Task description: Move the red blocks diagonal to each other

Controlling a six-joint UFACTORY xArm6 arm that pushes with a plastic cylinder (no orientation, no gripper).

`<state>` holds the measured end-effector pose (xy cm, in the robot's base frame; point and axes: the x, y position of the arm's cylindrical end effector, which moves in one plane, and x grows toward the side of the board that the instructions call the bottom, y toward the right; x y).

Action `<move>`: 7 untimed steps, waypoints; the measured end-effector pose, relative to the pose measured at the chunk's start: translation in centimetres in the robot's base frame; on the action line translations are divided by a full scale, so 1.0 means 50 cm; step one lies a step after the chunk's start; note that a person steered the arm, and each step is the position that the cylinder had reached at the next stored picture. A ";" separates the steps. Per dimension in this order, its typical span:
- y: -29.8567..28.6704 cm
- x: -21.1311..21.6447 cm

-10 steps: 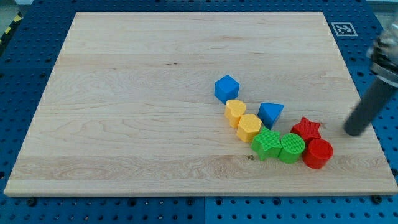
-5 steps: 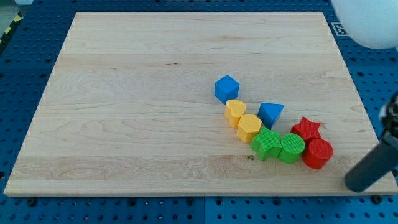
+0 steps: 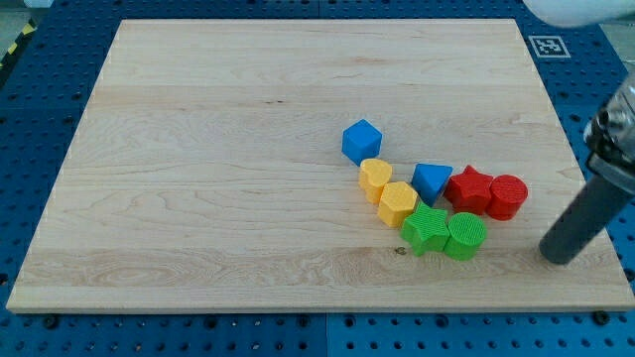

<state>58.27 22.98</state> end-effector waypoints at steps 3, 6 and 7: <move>-0.056 -0.082; -0.134 -0.171; -0.134 -0.170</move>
<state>49.76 16.27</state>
